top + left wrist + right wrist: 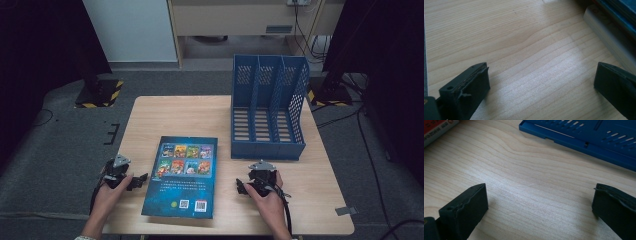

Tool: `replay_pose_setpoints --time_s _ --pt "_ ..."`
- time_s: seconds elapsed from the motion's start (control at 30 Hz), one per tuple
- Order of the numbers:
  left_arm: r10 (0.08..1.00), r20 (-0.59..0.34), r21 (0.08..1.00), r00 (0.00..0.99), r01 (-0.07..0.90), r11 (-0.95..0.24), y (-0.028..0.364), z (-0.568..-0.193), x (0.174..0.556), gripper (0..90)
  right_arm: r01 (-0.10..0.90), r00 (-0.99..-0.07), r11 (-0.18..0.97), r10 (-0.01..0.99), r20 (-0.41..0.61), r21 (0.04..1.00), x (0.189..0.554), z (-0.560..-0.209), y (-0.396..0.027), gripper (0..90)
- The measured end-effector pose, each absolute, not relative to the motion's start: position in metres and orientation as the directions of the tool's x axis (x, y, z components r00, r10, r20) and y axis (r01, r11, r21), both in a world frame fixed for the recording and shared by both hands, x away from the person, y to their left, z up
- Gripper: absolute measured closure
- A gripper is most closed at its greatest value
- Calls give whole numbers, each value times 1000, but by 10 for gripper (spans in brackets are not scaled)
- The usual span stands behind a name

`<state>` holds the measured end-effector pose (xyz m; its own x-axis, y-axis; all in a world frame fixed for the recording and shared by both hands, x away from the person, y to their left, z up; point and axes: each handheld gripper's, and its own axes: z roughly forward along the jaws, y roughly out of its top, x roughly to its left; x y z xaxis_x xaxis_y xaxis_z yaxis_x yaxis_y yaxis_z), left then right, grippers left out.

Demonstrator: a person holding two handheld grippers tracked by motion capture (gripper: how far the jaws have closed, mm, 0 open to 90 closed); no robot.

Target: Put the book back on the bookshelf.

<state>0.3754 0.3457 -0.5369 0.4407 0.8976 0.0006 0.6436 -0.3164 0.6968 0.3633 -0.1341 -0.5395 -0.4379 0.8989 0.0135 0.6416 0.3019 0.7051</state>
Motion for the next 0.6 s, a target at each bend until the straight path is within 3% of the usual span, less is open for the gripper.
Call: replay_pose_setpoints --time_s 0.4,0.6 --pt "884 -2 692 467 639 -336 343 -534 375 20 625 -460 314 888 13 714 363 -539 -134 64" --pt "902 -41 724 431 635 -270 350 -522 369 50 628 -468 283 882 61 724 360 -532 -134 124"
